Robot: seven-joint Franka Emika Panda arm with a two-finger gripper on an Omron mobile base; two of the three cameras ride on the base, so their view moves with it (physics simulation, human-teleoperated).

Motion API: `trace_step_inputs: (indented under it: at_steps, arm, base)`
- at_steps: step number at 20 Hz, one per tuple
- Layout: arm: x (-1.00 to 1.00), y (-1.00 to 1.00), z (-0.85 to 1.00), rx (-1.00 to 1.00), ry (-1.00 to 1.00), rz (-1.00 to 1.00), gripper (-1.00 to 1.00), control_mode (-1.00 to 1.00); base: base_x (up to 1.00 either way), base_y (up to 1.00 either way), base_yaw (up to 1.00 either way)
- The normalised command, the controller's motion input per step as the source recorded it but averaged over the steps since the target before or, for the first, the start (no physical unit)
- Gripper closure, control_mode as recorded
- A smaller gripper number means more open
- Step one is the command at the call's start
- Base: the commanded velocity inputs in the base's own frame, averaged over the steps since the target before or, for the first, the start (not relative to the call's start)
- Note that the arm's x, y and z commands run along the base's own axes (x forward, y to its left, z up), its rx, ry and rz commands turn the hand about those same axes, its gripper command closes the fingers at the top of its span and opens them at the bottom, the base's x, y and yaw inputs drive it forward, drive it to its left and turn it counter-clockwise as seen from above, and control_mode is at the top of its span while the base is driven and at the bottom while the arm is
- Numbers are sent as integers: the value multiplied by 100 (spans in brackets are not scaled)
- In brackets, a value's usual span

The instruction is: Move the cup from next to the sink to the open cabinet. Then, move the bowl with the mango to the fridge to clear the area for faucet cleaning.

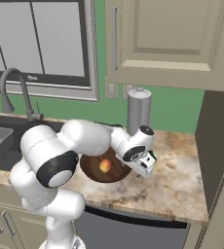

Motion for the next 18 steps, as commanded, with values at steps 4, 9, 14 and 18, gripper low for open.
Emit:
trace_step_inputs:
  at_steps: [4, 9, 14, 18]
  arm:
    - [0, 0, -24, 3, 0, 6, -100, -100]
    - [2, 10, -28, 3, 0, 5, -100, -100]
    - [15, 19, -12, 4, 0, 2, 100, -100]
    - [9, 9, 0, 1, 0, 0, 100, -100]
  base:
    - [0, 0, 0]
    - [0, 0, 0]
    - [0, 0, 0]
    - [0, 0, 0]
